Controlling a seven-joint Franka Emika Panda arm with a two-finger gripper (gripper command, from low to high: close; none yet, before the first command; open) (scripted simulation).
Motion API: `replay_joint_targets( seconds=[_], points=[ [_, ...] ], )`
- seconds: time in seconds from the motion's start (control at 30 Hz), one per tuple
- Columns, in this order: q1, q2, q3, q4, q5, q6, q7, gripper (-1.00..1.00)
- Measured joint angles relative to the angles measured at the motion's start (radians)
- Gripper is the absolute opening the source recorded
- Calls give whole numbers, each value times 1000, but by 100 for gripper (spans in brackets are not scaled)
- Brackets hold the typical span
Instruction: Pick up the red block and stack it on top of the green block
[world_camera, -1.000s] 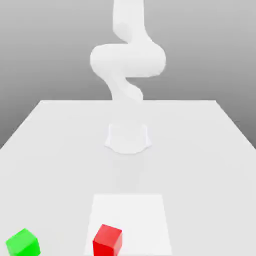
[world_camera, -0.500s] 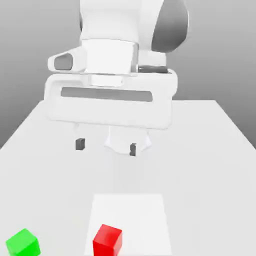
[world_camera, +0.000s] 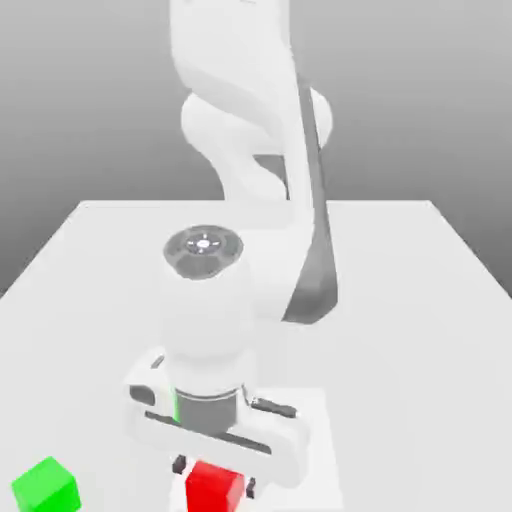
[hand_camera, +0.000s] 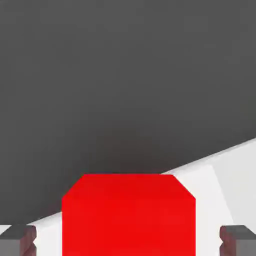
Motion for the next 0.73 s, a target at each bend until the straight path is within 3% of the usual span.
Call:
replay_joint_targets(
  seconds=[0.17, 0.33, 0.5, 0.6, 0.63, 0.73],
  points=[
    [-1, -3, 1, -1, 0, -1, 0, -100],
    [-10, -151, -5, -15, 12, -135, 0, -100],
    [-125, -141, -123, 98, 70, -241, 76, -100],
    [-182, -41, -155, 159, 118, -205, 94, -100],
    [-191, -7, -152, 165, 129, -179, 91, 100],
    [-191, -7, -152, 165, 129, -179, 91, 100]
  ],
)
